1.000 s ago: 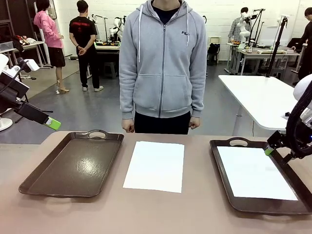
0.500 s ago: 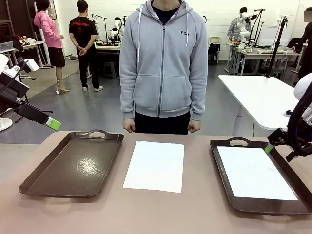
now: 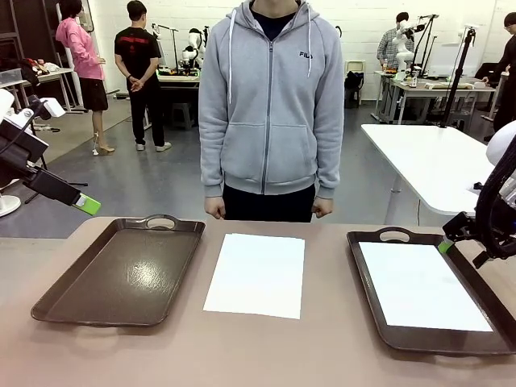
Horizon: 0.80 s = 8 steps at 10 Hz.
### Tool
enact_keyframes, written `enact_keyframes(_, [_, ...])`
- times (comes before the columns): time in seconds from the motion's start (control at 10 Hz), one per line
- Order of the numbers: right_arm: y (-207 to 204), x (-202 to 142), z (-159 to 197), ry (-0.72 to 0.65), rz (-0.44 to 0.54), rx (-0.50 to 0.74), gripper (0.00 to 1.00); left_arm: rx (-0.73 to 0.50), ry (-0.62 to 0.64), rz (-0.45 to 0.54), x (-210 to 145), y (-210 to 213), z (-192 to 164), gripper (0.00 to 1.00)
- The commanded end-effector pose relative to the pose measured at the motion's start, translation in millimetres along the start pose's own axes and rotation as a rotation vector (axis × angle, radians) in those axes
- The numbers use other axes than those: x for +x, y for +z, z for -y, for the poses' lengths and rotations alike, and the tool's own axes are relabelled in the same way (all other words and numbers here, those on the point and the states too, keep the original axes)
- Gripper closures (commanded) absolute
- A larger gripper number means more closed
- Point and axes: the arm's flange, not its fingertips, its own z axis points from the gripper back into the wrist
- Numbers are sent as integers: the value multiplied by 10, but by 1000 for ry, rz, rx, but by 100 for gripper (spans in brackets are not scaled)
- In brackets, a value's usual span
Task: Sort the A4 documents.
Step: Receive the A4 Paper.
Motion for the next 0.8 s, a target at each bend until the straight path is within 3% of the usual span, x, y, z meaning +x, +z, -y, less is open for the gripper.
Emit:
enact_keyframes(0.0, [-1, 11, 5, 0, -3, 1, 0, -6, 1, 3, -3, -1, -4, 0])
enact_keyframes(0.7, [-1, 11, 5, 0, -3, 1, 0, -6, 1, 3, -3, -1, -4, 0])
